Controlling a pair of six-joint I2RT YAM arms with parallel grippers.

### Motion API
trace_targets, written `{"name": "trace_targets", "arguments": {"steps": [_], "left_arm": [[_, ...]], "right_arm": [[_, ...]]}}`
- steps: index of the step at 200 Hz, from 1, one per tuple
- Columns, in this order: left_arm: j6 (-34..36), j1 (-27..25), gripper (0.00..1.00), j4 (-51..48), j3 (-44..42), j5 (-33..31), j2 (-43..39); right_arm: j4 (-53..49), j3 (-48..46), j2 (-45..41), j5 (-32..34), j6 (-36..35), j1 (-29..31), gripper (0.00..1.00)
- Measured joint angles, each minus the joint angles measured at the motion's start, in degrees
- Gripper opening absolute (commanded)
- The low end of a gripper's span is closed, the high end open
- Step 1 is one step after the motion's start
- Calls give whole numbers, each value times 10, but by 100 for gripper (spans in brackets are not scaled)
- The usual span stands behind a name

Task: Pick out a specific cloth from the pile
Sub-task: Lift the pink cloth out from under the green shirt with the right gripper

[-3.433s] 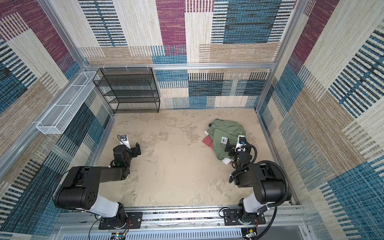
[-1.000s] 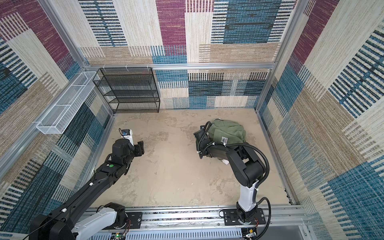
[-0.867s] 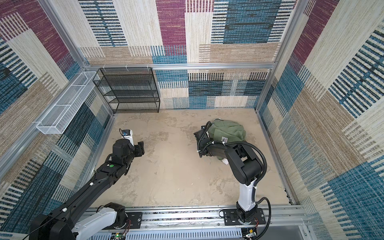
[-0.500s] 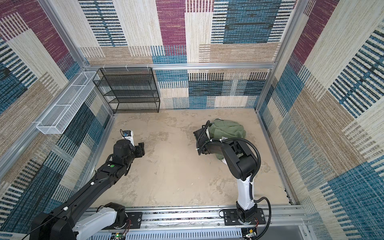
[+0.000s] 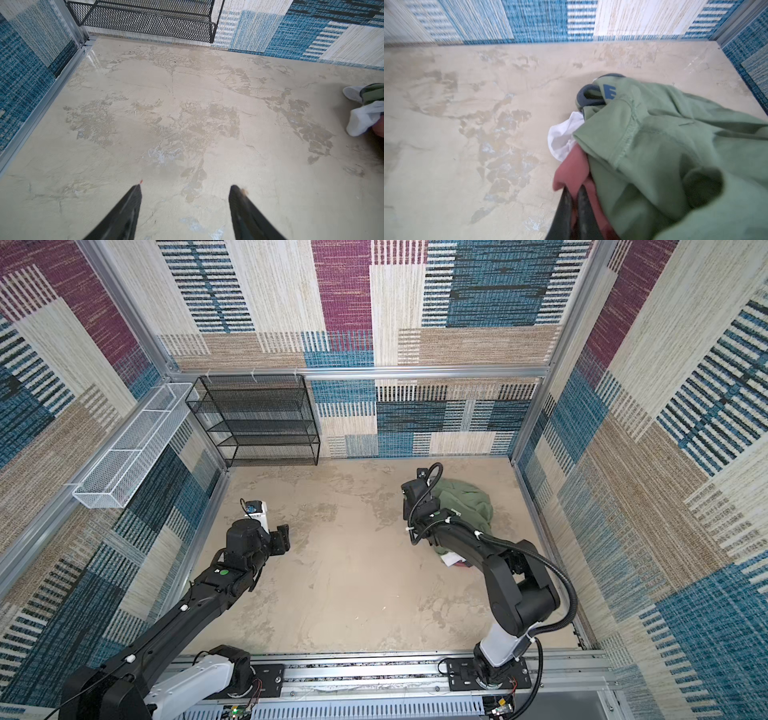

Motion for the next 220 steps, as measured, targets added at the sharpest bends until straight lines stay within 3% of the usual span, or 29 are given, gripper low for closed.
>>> {"name": "trace_targets", "arguments": {"steps": [93, 220], "left_arm": [[0, 0, 70, -2, 7, 0, -4], [-3, 0, 70, -17, 16, 5, -22]], "right_arm": [[-49, 56, -134, -82, -5, -49, 0], [-102, 182, -194, -118, -28, -72, 0]]}}
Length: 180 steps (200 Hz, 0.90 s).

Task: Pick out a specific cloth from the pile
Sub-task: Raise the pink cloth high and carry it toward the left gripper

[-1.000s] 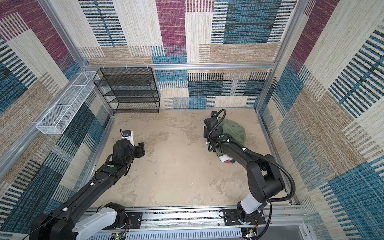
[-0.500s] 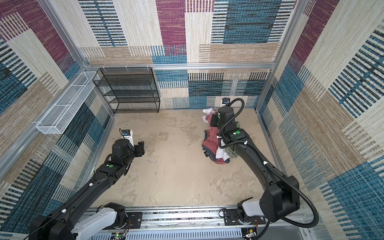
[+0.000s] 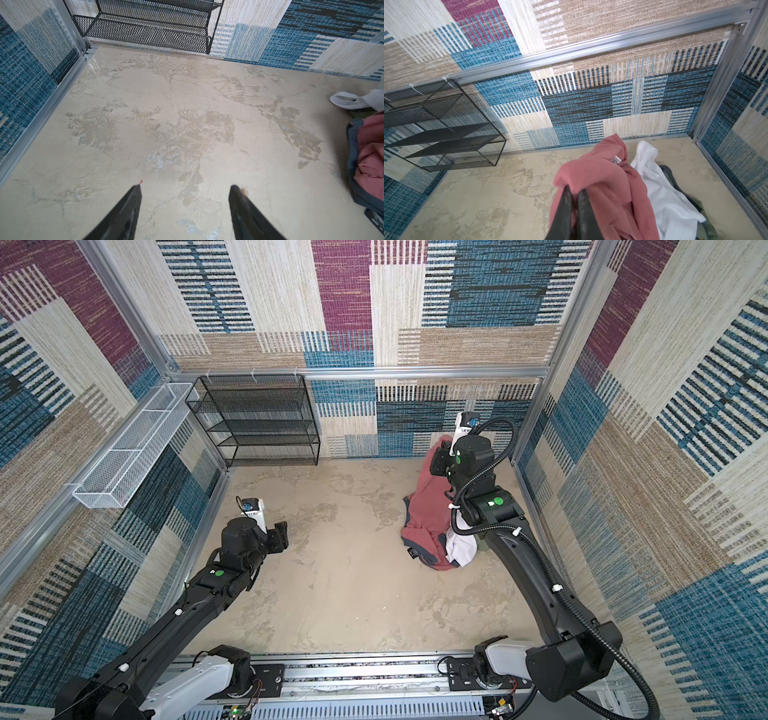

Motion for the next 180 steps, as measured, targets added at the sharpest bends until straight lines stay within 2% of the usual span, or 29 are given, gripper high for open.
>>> {"name": "trace_targets", "arguments": {"steps": [42, 68, 111, 151, 166, 180], "left_arm": [[-14, 0, 69, -35, 35, 2, -11], [-30, 0, 68, -76, 75, 8, -30], [-48, -3, 68, -157, 152, 30, -69], [-64, -3, 67, -221, 199, 62, -97], [-72, -3, 66, -240, 204, 75, -106], [-77, -3, 66, -251, 205, 89, -116]], "right_arm": [[-25, 89, 25, -72, -11, 3, 0], [-38, 173, 67, -98, -26, 37, 0], [-95, 420, 218, -125, -71, 137, 0], [-143, 632, 355, -147, -95, 198, 0], [-149, 676, 388, -160, -96, 213, 0], [-146, 680, 399, -177, -96, 223, 0]]}}
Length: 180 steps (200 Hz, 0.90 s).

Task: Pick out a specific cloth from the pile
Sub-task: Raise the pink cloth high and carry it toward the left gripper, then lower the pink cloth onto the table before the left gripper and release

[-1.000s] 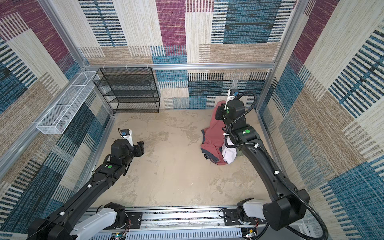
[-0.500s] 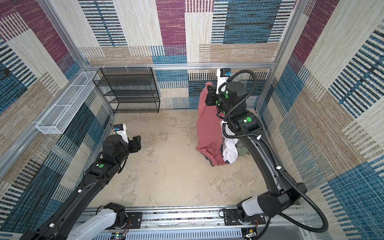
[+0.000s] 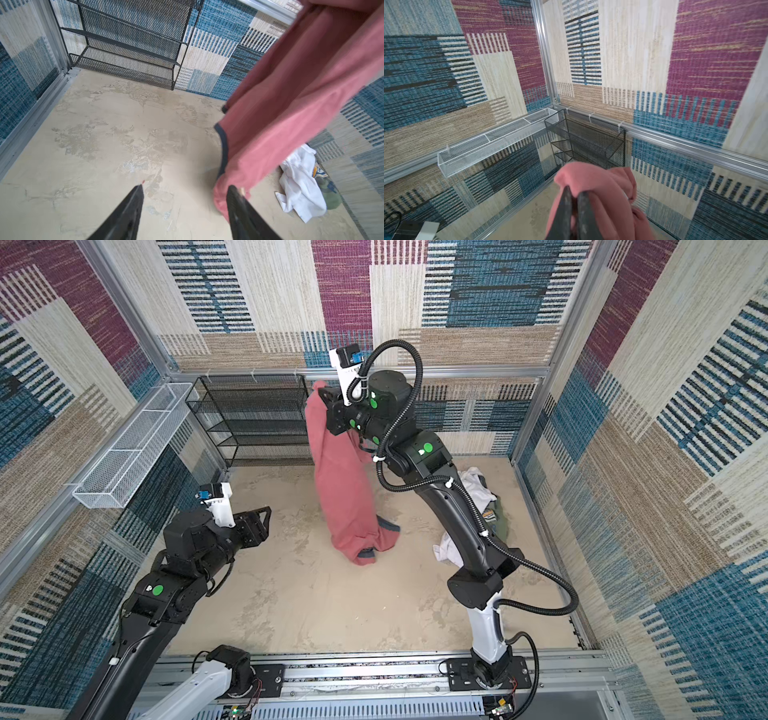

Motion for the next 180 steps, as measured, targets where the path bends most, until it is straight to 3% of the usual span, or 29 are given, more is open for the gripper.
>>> {"name": "trace_targets", "arguments": {"steps": [70, 99, 157, 167, 174, 180], "left_arm": [[-9, 0, 65, -24, 0, 26, -24], [-9, 0, 65, -28, -6, 26, -26], [-8, 0, 65, -33, -28, 27, -13], [-8, 0, 65, -33, -34, 27, -7], [-9, 0, 65, -30, -40, 27, -3], [-9, 0, 65, -29, -44, 27, 0]], "right_arm": [[96, 1, 106, -115, 56, 21, 0], [108, -25, 167, -132, 74, 21, 0], [174, -219, 203, -129, 88, 38, 0], [200, -269, 200, -127, 91, 43, 10], [223, -317, 194, -121, 96, 47, 26], [235, -348, 189, -120, 100, 49, 34]]}}
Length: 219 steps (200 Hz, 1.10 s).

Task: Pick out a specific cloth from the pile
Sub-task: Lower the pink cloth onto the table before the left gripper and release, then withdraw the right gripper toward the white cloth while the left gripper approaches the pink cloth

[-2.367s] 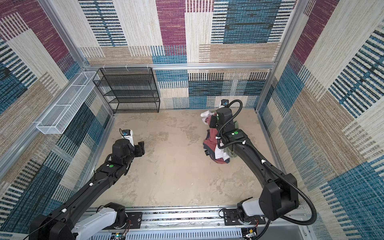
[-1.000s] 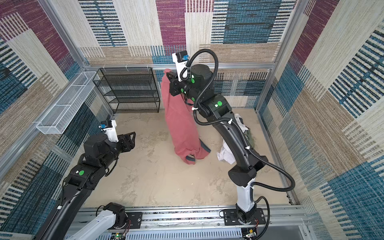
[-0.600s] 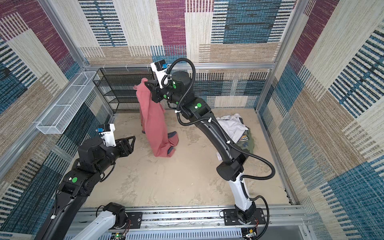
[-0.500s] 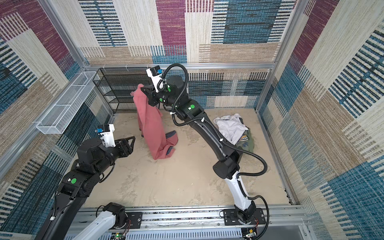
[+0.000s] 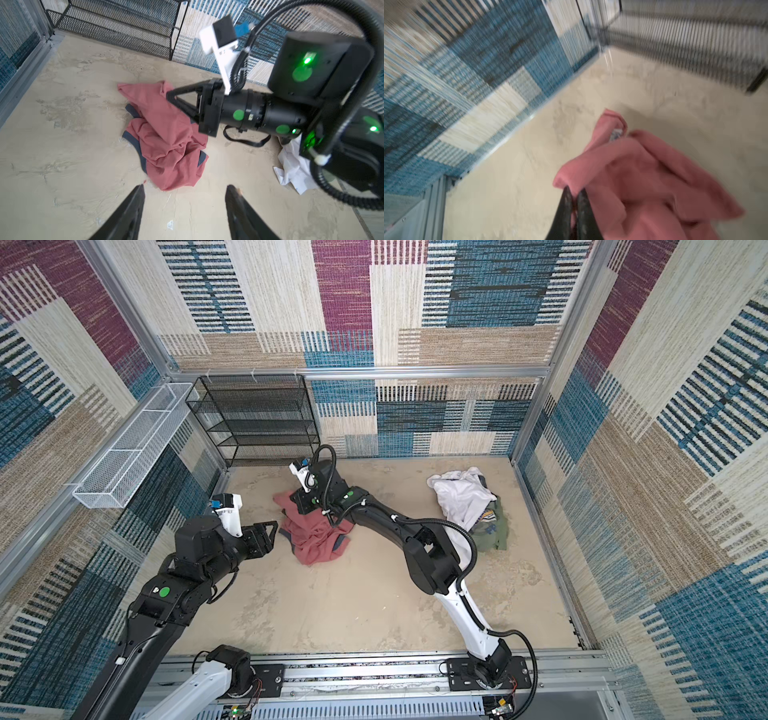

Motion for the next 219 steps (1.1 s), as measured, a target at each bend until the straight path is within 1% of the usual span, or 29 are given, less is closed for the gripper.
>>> {"name": "trace_targets", "arguments": {"steps": [3, 11, 15, 28, 49, 68, 97, 118, 129, 149, 165, 181, 203, 219], "left_arm": [[0, 0, 65, 0, -2, 0, 1], [0, 0, 65, 1, -4, 1, 4], [0, 0, 65, 3, -5, 2, 6], [0, 0, 65, 8, -5, 2, 15], [0, 0, 65, 14, -5, 5, 26], [0, 0, 65, 20, -5, 6, 26], [0, 0, 65, 23, -5, 5, 24], [0, 0, 65, 27, -6, 5, 36], [0, 0, 65, 28, -9, 5, 44], [0, 0, 65, 31, -19, 5, 52], [0, 0, 65, 43, -28, 5, 56], [0, 0, 65, 59, -35, 2, 66], [0, 0, 65, 85, -47, -2, 86], [0, 0, 65, 97, -50, -4, 108]], "right_arm": [[11, -18, -3, -1, 4, 0, 36], [30, -61, -12, 0, 12, 1, 49], [36, -78, -15, 3, 13, 1, 52], [62, -122, -27, 17, 21, 1, 56], [98, -155, -50, 30, 28, 1, 68], [114, -179, -85, 38, 27, 4, 73], [130, -219, -158, 63, 13, 4, 75], [145, -289, -235, 87, 8, 2, 76], [154, -344, -284, 99, 4, -3, 76], [161, -416, -355, 120, 0, -15, 77], [162, -486, -416, 135, -5, -33, 77], [171, -543, -457, 145, -4, -55, 77], [174, -639, -532, 165, -4, -104, 79], [175, -688, -573, 184, -4, -126, 80]]}}
